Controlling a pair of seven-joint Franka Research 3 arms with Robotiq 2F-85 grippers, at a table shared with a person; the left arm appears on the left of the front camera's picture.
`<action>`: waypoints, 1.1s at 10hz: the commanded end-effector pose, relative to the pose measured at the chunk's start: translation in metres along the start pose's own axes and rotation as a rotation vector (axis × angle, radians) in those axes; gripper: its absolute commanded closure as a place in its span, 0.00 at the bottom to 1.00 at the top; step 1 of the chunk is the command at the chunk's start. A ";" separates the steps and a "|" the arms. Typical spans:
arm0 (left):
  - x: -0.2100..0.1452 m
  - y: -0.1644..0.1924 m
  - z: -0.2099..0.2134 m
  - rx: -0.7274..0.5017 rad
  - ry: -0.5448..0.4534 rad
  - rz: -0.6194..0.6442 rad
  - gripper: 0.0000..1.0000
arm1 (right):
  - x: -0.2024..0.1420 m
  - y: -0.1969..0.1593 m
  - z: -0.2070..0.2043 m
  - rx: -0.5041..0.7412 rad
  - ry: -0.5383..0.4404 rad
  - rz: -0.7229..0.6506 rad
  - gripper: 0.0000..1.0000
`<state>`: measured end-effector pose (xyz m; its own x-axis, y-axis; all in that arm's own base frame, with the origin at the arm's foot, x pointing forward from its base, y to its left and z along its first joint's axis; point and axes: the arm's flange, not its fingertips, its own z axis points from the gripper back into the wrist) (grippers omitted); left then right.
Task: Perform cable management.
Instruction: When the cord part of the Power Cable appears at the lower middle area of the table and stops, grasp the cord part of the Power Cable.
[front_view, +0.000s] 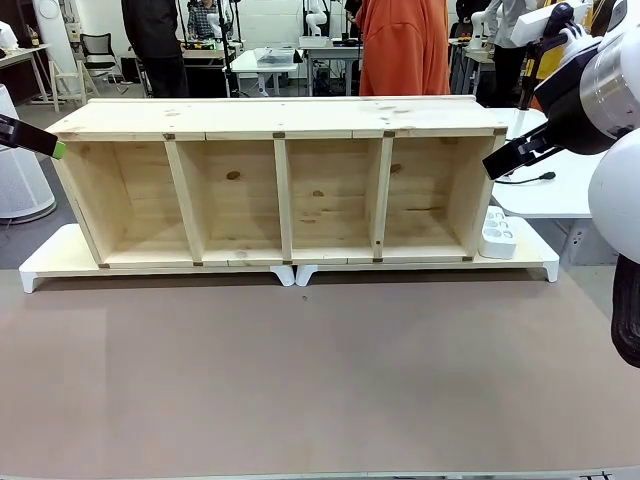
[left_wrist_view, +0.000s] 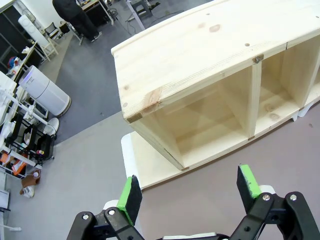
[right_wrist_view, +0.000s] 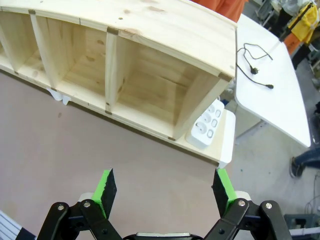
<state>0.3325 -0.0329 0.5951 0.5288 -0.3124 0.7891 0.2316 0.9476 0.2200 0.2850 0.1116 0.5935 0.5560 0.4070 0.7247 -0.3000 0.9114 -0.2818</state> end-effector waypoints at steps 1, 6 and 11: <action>0.000 0.000 -0.002 0.002 -0.005 0.000 0.00 | 0.000 0.000 -0.003 0.002 -0.001 0.003 0.00; 0.000 0.000 -0.002 0.002 -0.005 0.000 0.00 | 0.000 0.000 -0.003 0.002 -0.001 0.003 0.00; 0.000 0.000 -0.002 0.002 -0.005 0.000 0.00 | 0.000 0.000 -0.003 0.002 -0.001 0.003 0.00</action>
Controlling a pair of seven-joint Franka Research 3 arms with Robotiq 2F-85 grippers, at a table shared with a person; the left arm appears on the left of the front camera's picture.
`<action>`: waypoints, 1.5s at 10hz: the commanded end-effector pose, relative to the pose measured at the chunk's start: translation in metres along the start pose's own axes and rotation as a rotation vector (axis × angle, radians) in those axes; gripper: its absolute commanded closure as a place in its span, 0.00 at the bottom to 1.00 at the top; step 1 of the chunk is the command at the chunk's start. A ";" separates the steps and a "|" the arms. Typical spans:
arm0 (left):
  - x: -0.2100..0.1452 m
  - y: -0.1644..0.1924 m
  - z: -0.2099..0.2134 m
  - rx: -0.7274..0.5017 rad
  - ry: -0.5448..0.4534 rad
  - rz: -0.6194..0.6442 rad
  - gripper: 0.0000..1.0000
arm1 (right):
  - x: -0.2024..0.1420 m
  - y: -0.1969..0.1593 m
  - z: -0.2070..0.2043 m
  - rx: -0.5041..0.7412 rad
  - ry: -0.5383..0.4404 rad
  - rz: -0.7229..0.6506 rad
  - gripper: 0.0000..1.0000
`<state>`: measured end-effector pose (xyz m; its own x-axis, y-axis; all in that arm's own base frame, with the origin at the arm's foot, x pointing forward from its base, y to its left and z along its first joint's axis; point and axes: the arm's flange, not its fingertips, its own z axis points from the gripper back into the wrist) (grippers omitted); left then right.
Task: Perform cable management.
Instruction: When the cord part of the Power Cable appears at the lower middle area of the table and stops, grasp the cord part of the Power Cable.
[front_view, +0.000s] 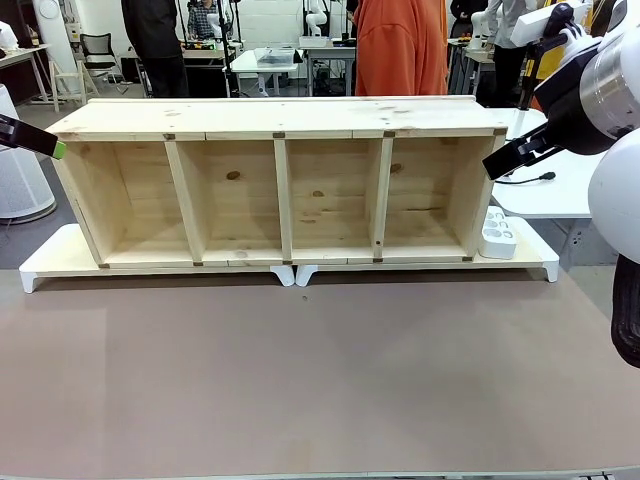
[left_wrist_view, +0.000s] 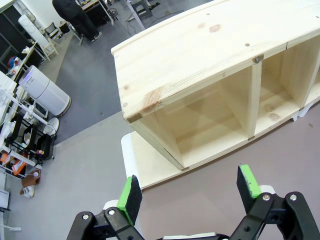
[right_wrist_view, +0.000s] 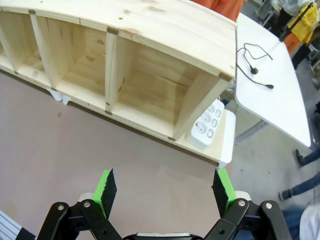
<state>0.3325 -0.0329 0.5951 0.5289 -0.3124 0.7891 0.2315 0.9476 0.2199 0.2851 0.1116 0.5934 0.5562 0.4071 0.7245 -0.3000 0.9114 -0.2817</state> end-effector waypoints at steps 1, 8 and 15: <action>0.000 0.000 -0.002 0.002 -0.005 0.000 0.00 | 0.000 0.000 -0.003 0.002 -0.001 0.003 0.00; 0.000 0.000 -0.002 0.002 -0.005 0.000 0.00 | 0.000 0.000 -0.003 0.002 -0.001 0.003 0.00; 0.000 0.000 -0.002 0.002 -0.005 0.000 0.00 | 0.000 0.000 -0.003 0.002 -0.001 0.003 0.00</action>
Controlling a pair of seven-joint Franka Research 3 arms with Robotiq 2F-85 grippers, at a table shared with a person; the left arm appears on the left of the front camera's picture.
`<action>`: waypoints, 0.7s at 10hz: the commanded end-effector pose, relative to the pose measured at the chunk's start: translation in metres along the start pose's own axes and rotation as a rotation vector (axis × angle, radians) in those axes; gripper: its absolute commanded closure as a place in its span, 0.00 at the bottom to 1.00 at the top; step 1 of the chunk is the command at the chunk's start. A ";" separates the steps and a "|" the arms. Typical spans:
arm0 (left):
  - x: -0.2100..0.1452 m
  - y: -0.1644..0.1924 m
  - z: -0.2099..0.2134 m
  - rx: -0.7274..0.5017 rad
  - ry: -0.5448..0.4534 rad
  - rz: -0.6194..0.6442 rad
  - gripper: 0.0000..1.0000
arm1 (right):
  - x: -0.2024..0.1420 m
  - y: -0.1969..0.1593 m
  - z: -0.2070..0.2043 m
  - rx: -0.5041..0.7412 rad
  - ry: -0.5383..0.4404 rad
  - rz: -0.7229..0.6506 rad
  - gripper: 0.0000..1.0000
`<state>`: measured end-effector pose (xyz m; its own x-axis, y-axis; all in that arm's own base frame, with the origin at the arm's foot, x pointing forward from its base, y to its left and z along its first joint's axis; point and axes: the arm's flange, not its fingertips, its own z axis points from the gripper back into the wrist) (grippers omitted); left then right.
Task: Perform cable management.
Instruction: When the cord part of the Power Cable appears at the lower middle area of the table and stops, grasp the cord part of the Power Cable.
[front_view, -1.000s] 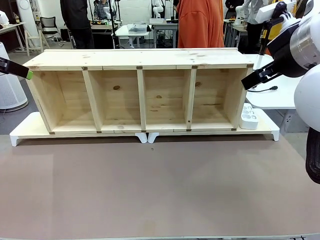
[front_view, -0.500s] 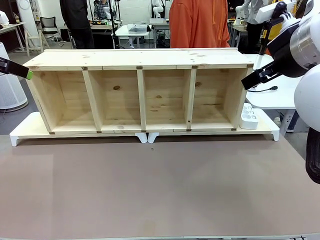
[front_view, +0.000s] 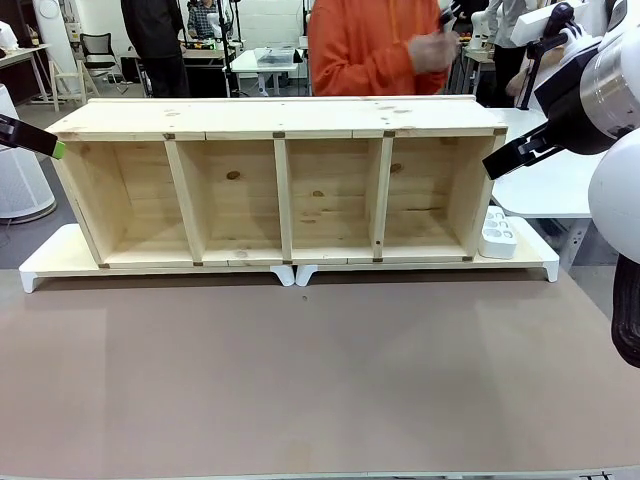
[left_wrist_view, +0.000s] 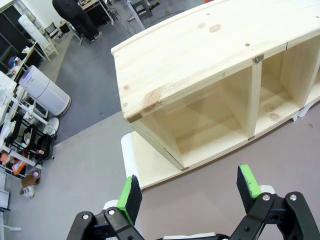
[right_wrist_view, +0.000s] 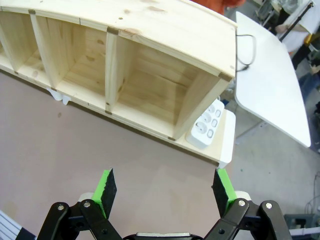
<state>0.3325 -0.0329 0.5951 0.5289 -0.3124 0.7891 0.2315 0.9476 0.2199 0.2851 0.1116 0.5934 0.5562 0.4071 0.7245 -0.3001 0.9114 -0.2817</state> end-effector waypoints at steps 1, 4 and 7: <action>0.000 0.000 -0.002 0.002 -0.005 0.000 0.00 | 0.000 0.000 -0.003 0.002 -0.001 0.003 0.00; 0.000 0.000 -0.002 0.002 -0.005 0.000 0.00 | 0.000 0.000 -0.003 0.002 -0.001 0.003 0.00; 0.000 0.000 -0.002 0.002 -0.005 0.000 0.00 | 0.000 0.000 -0.003 0.002 -0.001 0.003 0.00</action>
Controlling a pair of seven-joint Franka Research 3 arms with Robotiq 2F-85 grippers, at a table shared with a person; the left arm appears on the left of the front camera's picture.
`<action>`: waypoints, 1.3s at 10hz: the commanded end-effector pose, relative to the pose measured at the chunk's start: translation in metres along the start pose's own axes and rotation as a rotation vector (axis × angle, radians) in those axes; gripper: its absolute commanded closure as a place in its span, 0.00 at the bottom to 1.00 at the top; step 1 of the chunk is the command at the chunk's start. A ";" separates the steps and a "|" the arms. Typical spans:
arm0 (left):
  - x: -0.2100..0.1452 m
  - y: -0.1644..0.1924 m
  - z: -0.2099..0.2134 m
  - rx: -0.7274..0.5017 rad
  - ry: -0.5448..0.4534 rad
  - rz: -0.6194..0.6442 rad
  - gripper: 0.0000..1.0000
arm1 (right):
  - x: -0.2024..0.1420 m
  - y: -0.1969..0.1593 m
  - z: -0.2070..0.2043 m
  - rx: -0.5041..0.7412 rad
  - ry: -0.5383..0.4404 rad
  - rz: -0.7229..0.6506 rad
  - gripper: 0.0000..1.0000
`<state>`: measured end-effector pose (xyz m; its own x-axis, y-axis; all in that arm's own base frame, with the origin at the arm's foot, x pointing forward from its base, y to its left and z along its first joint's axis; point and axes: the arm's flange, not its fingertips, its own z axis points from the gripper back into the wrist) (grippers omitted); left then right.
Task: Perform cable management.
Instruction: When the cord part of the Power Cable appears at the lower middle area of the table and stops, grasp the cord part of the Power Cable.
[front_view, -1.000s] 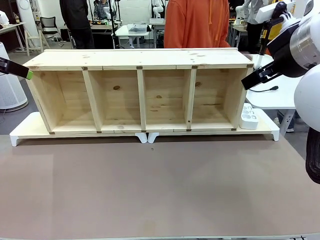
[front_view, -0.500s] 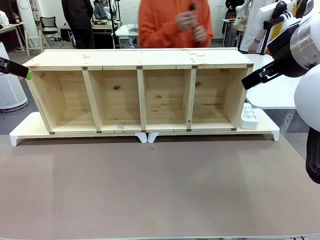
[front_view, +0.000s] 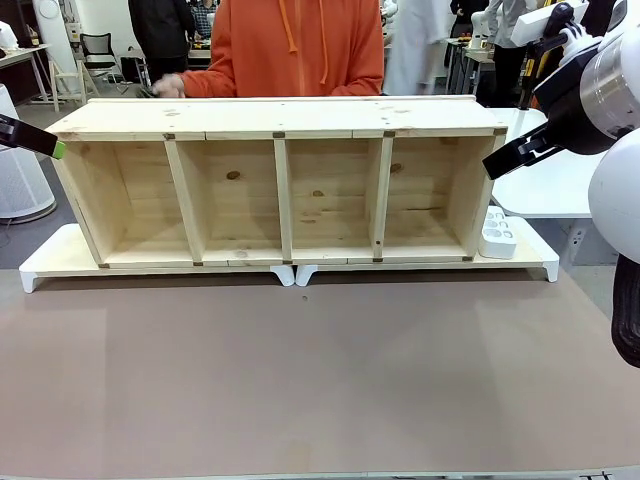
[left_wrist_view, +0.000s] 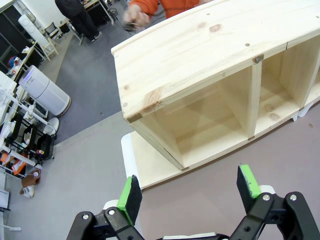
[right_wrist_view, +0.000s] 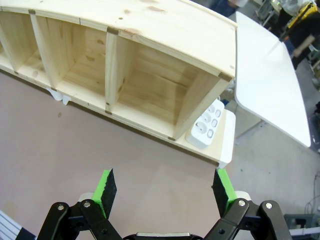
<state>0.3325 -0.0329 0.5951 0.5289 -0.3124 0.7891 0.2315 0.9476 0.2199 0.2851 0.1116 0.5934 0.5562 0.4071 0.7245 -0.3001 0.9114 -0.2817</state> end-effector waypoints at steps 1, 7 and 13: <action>0.000 0.000 -0.002 0.002 -0.005 0.000 0.00 | 0.000 0.000 -0.003 0.002 -0.001 0.003 0.00; 0.000 0.000 -0.002 0.002 -0.005 0.000 0.00 | 0.000 0.000 -0.003 0.002 -0.001 0.003 0.00; 0.000 0.000 -0.002 0.002 -0.005 0.000 0.00 | 0.000 0.000 -0.003 0.002 -0.001 0.003 0.00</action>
<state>0.3325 -0.0329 0.5951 0.5289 -0.3124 0.7891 0.2315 0.9476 0.2199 0.2851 0.1116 0.5934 0.5562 0.4071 0.7245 -0.3001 0.9114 -0.2817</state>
